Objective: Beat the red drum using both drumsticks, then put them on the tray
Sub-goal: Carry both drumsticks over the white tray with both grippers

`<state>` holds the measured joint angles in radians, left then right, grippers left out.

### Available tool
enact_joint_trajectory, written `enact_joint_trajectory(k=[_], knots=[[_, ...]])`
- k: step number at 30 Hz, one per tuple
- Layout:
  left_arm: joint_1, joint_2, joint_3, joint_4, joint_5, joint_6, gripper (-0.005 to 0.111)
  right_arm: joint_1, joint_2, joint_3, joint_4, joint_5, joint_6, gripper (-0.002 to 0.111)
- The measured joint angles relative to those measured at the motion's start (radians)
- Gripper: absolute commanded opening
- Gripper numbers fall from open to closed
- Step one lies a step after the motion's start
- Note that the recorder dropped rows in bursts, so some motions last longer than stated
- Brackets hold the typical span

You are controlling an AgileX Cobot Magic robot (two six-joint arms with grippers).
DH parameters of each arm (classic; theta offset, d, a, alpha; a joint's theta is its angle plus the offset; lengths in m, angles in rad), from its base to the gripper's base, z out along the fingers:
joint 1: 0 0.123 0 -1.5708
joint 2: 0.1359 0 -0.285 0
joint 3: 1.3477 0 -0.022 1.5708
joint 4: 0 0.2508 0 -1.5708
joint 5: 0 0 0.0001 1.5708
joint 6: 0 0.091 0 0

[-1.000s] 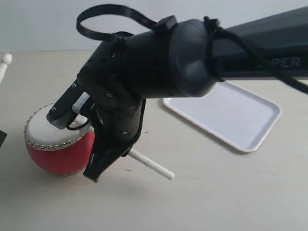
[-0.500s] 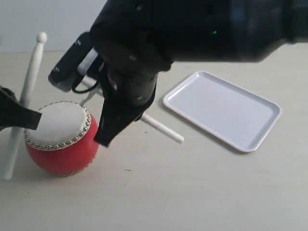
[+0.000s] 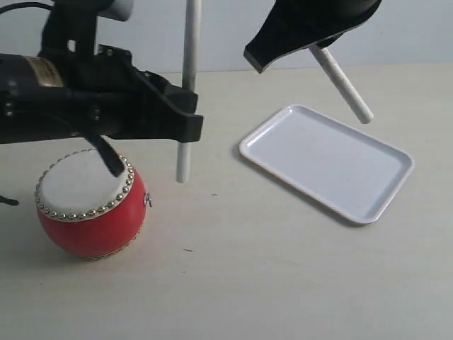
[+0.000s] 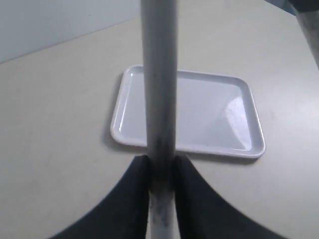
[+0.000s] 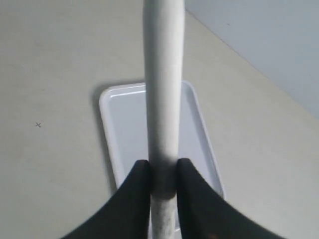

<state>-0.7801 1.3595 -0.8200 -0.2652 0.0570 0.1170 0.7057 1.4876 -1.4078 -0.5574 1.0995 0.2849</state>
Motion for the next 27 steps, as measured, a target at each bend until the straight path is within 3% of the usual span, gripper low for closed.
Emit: enact_joint_trajectory(k=[7, 17, 27], knots=[[-0.004, 0.177, -0.165, -0.001, 0.015, 0.01, 0.0, -0.067, 0.0, 0.026, 0.017, -0.015, -0.004, 0.0], [-0.004, 0.407, -0.404, -0.001, 0.111, 0.068, 0.0, -0.204, 0.004, 0.212, 0.021, -0.221, -0.004, 0.0], [-0.004, 0.629, -0.573, -0.001, 0.189, 0.137, 0.0, -0.308, 0.178, 0.248, 0.03, -0.299, -0.004, 0.0]])
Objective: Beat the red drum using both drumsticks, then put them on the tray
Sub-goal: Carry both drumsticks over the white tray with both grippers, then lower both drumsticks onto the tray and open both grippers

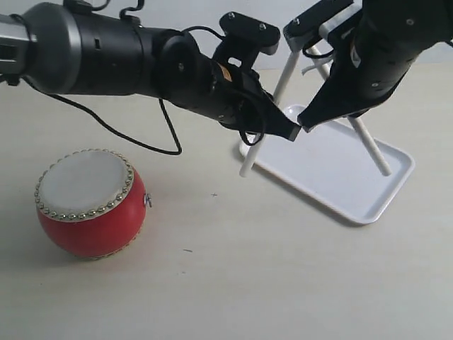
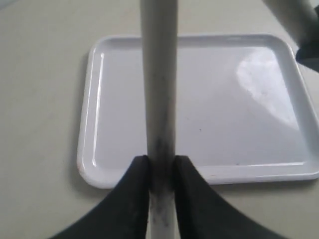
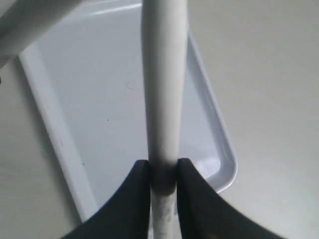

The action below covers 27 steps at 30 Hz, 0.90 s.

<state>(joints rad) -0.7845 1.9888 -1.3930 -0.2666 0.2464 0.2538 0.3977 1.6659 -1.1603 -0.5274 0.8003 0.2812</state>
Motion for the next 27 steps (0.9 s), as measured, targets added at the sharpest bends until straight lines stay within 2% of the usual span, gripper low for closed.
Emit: enact_joint_trajectory(k=[14, 22, 27], knots=[[0.019, 0.226, -0.241, -0.005, 0.143, 0.07, 0.0, -0.069, 0.166, 0.0, -0.023, -0.071, 0.071, 0.0], [0.027, 0.331, -0.378, -0.007, 0.157, 0.08, 0.0, -0.091, 0.202, 0.01, -0.034, -0.133, 0.04, 0.0], [0.033, 0.393, -0.46, -0.019, 0.217, 0.08, 0.0, -0.096, 0.238, 0.013, -0.027, -0.17, 0.029, 0.0]])
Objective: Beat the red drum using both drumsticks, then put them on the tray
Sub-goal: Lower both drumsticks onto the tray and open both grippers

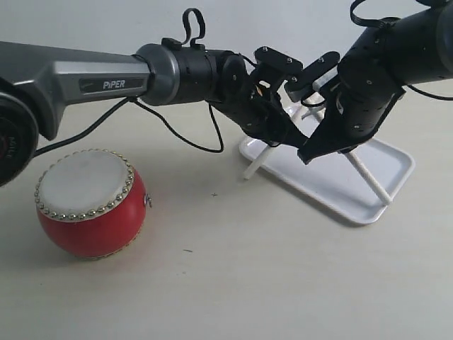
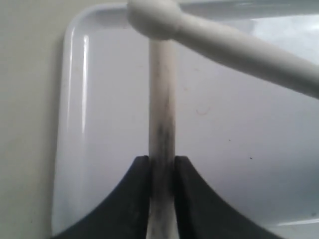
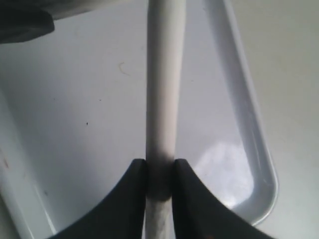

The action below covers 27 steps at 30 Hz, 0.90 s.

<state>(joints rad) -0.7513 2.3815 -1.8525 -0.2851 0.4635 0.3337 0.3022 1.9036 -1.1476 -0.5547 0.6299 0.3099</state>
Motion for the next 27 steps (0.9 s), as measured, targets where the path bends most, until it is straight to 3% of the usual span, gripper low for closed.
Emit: enact_joint_trajectory(k=[9, 24, 27], knots=[[0.004, 0.07, -0.084, -0.003, 0.104, 0.006, 0.0, -0.006, 0.059, 0.003, 0.01, -0.023, 0.004, 0.0], [0.014, 0.085, -0.096, 0.012, 0.089, 0.03, 0.0, -0.006, 0.145, -0.068, -0.003, 0.008, -0.01, 0.0], [0.016, 0.085, -0.097, 0.012, 0.089, 0.028, 0.0, -0.006, 0.154, -0.075, -0.007, 0.014, -0.012, 0.004]])
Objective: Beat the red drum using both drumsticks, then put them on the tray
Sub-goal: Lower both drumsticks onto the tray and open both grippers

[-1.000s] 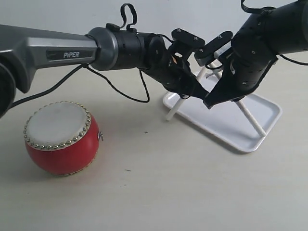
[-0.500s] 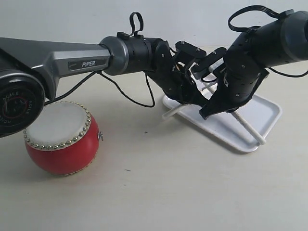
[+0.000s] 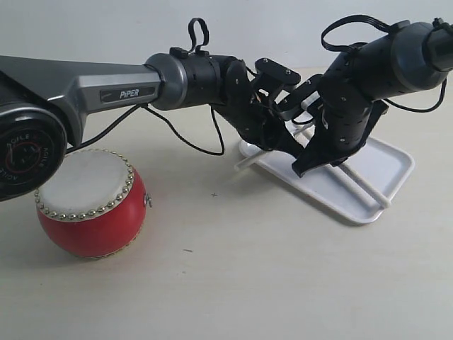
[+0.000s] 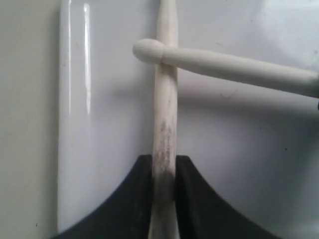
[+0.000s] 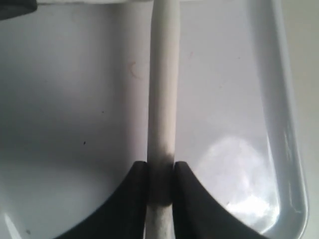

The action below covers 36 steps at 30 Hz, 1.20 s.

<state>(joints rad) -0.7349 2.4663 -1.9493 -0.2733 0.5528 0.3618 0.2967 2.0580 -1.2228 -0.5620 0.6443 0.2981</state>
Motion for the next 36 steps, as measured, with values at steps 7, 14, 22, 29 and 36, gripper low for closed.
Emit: enact_joint_trajectory(k=[7, 14, 22, 29, 36], knots=[[0.002, 0.0, 0.0, 0.0, 0.0, -0.002, 0.022, 0.0, 0.007, -0.006, -0.004, -0.002, 0.0, 0.027], [-0.001, 0.006, 0.0, 0.006, 0.041, 0.01, 0.051, -0.004, 0.028, -0.009, -0.002, -0.012, 0.004, 0.034], [-0.002, 0.006, 0.0, 0.006, 0.041, 0.005, 0.052, -0.004, 0.028, -0.009, -0.003, -0.01, 0.004, 0.034], [-0.002, 0.006, 0.0, 0.006, 0.041, 0.001, 0.052, -0.004, 0.028, -0.009, -0.003, -0.01, 0.004, 0.034], [-0.002, -0.019, 0.0, 0.015, 0.06, 0.001, 0.052, -0.004, -0.002, -0.006, 0.04, -0.008, 0.0, 0.034]])
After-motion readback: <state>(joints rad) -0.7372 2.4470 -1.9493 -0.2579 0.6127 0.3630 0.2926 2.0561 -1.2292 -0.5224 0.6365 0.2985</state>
